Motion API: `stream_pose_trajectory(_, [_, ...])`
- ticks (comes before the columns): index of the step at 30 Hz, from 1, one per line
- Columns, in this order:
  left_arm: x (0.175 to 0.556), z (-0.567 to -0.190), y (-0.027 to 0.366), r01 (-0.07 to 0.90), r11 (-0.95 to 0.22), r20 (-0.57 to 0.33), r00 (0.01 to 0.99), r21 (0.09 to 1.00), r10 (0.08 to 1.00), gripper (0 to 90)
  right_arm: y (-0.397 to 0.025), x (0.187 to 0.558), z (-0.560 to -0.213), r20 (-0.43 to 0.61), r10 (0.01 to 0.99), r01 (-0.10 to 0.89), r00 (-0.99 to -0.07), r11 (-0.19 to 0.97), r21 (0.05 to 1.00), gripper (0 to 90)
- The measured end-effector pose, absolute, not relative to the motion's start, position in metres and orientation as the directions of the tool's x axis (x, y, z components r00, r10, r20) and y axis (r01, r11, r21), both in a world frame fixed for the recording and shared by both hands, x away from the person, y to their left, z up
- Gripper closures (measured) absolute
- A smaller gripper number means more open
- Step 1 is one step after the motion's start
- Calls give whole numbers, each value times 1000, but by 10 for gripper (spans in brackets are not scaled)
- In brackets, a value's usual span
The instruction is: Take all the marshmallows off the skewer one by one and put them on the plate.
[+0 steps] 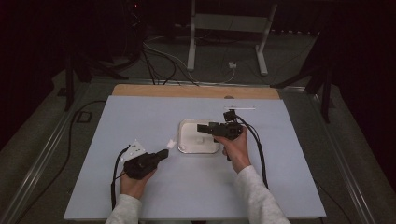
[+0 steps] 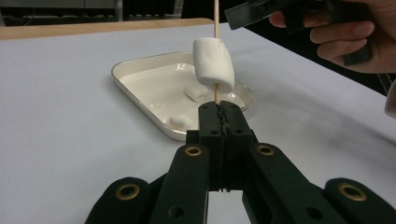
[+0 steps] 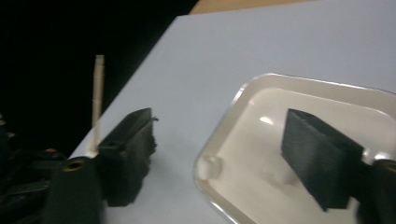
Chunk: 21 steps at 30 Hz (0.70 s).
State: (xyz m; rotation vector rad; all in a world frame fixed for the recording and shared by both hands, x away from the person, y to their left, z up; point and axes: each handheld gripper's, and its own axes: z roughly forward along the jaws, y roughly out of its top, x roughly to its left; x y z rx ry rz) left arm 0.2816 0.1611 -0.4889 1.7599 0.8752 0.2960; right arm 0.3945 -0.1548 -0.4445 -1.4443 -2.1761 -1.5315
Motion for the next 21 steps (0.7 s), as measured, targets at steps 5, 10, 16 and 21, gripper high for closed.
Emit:
stream_pose_trajectory(5, [281,-486,157,405,-131,-215,700,905,681,900,-148,388,-441,569,589,725,-574,43,687,109])
stream_pose_trajectory(10, [282,-485,156,407,-127,-219,698,905,682,900,-140,383,-441,564,564,714,-603,67,697,29])
stream_pose_trajectory(16, [281,-481,153,402,-114,-228,705,908,671,900,-132,379,-442,570,540,711,-620,78,699,0])
stream_pose_trajectory(21, [281,-479,151,402,-112,-231,708,909,668,900,-125,375,-444,577,516,709,-633,88,699,0])
